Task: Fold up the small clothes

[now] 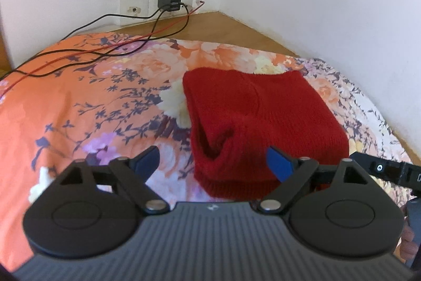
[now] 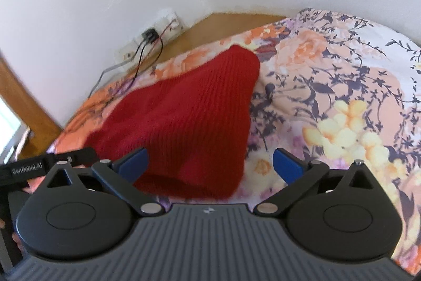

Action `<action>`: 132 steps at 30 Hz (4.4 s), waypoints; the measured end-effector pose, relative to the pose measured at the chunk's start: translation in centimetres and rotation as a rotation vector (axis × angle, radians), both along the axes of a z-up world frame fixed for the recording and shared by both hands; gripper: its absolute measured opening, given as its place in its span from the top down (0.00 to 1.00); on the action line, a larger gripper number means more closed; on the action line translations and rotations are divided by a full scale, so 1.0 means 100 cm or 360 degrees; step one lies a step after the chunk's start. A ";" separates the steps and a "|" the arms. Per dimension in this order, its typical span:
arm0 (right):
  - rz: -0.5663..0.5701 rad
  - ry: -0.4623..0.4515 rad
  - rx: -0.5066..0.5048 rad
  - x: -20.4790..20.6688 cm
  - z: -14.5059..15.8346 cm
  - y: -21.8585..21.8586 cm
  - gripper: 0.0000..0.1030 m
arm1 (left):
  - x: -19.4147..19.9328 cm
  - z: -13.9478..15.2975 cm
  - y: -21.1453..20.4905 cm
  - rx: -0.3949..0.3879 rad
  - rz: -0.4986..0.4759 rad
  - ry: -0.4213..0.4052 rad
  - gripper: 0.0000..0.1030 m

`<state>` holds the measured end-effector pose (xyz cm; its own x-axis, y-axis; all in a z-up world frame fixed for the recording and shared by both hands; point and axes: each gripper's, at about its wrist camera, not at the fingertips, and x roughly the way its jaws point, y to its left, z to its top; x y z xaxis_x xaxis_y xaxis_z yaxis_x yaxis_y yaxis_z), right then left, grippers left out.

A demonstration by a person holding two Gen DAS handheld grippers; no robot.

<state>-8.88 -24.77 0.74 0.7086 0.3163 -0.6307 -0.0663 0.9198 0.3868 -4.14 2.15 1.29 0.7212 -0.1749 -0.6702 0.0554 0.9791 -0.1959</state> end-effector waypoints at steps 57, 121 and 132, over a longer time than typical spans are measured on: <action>0.0130 0.0153 -0.0132 -0.020 -0.024 0.026 0.00 | -0.024 -0.028 -0.048 0.0239 -0.0005 0.0161 0.13; 0.0131 0.0153 -0.0130 -0.018 -0.024 0.022 0.00 | -0.022 -0.033 -0.054 0.0235 -0.0011 0.0178 0.13; 0.0132 0.0152 -0.0132 -0.019 -0.024 0.022 0.00 | -0.023 -0.033 -0.053 0.0233 -0.0015 0.0179 0.13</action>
<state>-10.75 -22.59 -1.63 0.6179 0.3152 -0.7203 -0.1098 0.9418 0.3179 -6.42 -3.17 -2.03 0.6391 -0.0758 -0.7654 0.0504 0.9971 -0.0567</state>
